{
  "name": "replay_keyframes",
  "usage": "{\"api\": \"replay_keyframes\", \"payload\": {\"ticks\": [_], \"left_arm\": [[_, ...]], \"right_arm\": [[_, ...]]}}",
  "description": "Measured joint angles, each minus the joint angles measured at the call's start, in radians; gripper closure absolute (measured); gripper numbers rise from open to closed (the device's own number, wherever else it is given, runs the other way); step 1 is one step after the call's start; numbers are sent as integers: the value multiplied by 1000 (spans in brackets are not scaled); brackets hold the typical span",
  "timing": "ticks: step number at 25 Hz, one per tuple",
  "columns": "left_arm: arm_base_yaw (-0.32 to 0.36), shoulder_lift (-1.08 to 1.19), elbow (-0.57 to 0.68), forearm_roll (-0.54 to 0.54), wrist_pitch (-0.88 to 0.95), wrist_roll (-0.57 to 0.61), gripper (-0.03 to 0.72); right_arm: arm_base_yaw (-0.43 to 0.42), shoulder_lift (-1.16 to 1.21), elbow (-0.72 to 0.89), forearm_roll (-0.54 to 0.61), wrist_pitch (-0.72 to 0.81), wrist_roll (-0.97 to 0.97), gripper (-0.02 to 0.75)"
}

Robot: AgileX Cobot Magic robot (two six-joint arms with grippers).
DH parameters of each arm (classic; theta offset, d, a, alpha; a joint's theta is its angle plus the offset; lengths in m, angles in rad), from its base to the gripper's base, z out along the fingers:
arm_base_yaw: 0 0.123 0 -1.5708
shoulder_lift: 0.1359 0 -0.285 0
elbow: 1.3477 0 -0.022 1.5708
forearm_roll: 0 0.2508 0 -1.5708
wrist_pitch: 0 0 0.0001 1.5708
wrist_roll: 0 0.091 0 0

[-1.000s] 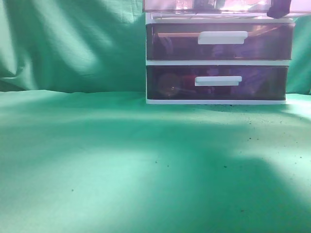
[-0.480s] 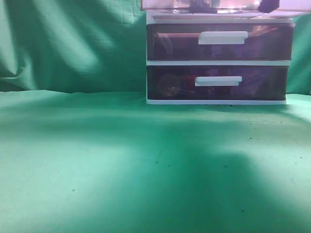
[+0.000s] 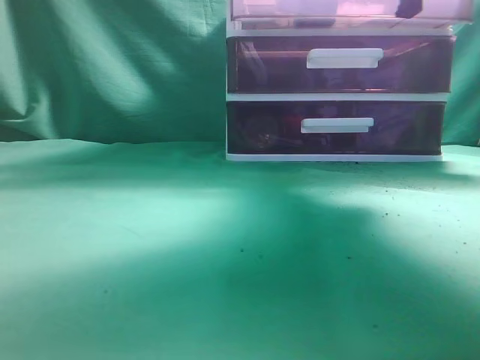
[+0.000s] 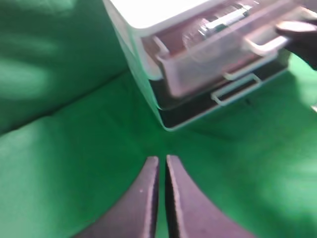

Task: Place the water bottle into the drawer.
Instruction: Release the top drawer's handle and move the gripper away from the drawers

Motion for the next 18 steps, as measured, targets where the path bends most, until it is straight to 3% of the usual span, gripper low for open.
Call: {"api": "replay_keyframes", "payload": {"ticks": [9, 13, 18], "left_arm": [[0, -320, 431, -144, -121, 0, 688], [0, -407, 529, -159, -135, 0, 688], [0, -432, 554, -159, -146, 0, 688]], "right_arm": [[-2, 128, -166, -7, 23, 8, 649], [-7, 150, -188, -15, 19, 42, 649], [-7, 152, -188, -29, 15, 95, 649]]}}
